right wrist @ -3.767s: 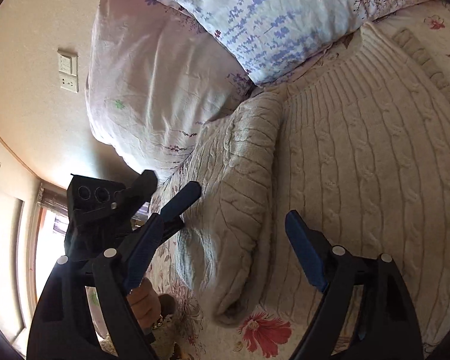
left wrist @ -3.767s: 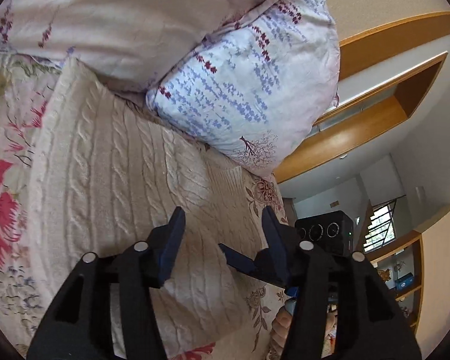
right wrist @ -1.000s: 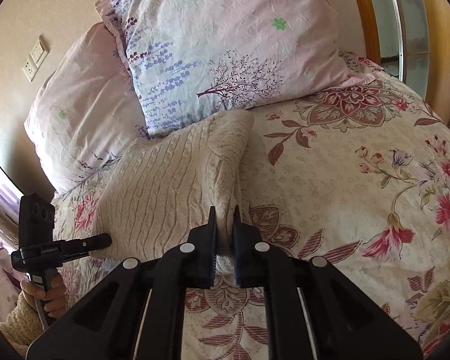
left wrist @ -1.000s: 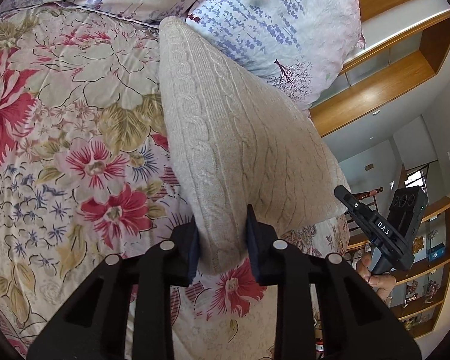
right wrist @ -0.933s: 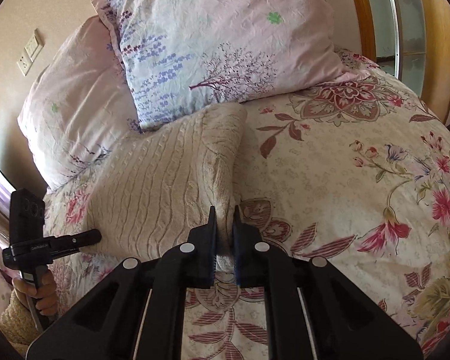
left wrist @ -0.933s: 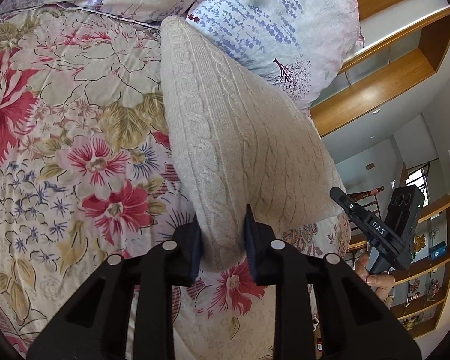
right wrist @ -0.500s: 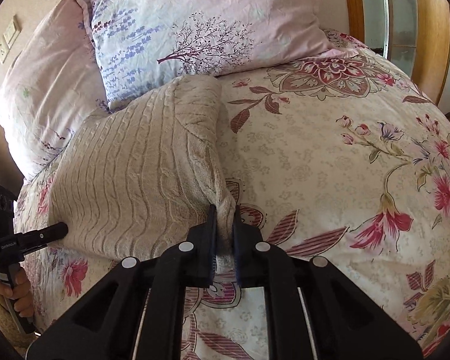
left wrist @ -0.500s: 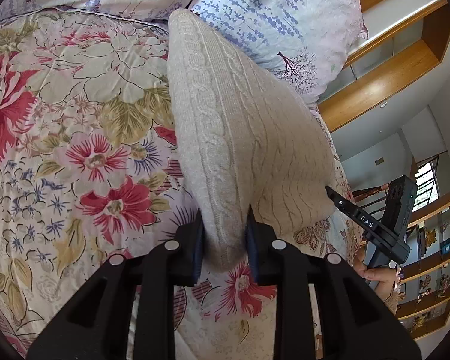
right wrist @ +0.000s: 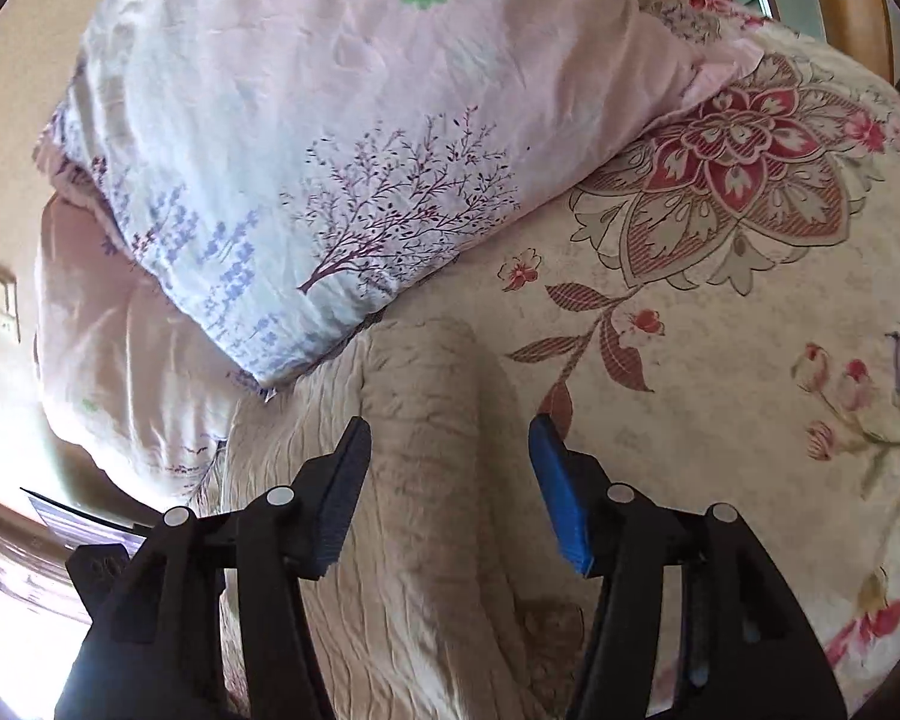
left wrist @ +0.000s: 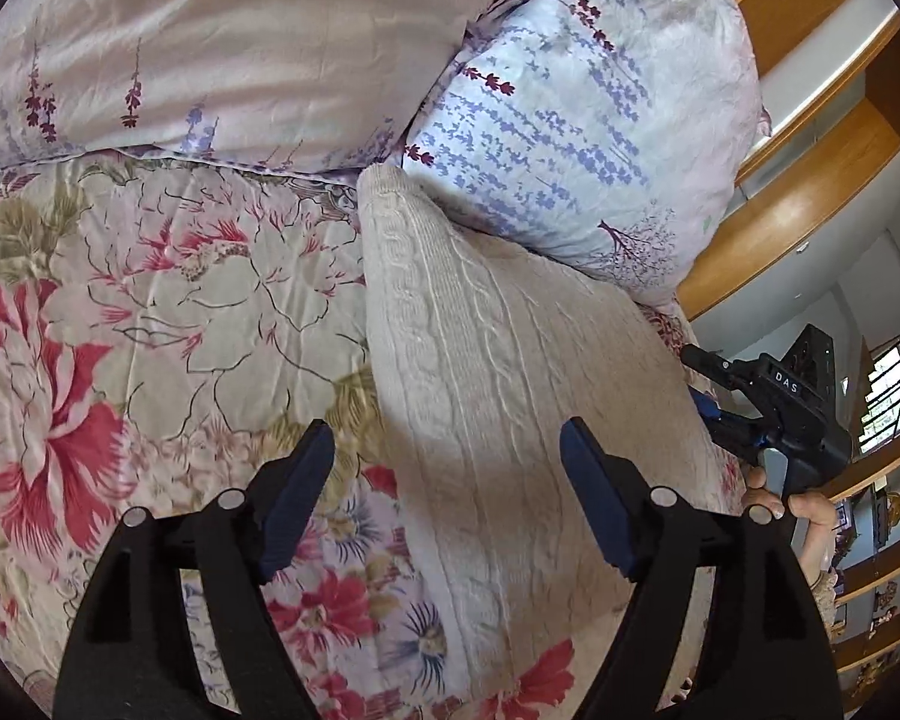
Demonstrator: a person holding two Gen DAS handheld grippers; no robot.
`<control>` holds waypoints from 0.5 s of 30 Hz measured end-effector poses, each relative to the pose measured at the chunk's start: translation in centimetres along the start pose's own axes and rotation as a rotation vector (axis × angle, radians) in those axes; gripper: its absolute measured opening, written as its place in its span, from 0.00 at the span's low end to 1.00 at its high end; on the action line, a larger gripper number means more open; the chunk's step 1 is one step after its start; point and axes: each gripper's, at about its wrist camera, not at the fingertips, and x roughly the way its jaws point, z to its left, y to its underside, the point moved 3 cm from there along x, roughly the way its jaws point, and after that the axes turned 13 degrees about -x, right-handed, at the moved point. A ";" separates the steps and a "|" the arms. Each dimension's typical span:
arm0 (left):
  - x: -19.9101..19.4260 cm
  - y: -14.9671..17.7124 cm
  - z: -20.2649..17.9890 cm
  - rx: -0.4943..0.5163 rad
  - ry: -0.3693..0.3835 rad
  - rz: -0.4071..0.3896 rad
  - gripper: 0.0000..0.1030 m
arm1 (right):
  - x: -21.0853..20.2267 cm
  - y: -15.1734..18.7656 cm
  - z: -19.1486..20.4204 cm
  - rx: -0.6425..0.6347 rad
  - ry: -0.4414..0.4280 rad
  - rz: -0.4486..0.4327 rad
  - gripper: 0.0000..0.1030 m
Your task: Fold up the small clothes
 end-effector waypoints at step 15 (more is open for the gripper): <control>3.3 -1.5 -1.7 0.046 -0.032 0.033 0.73 | 2.8 -1.5 1.3 -0.085 0.060 -0.028 0.09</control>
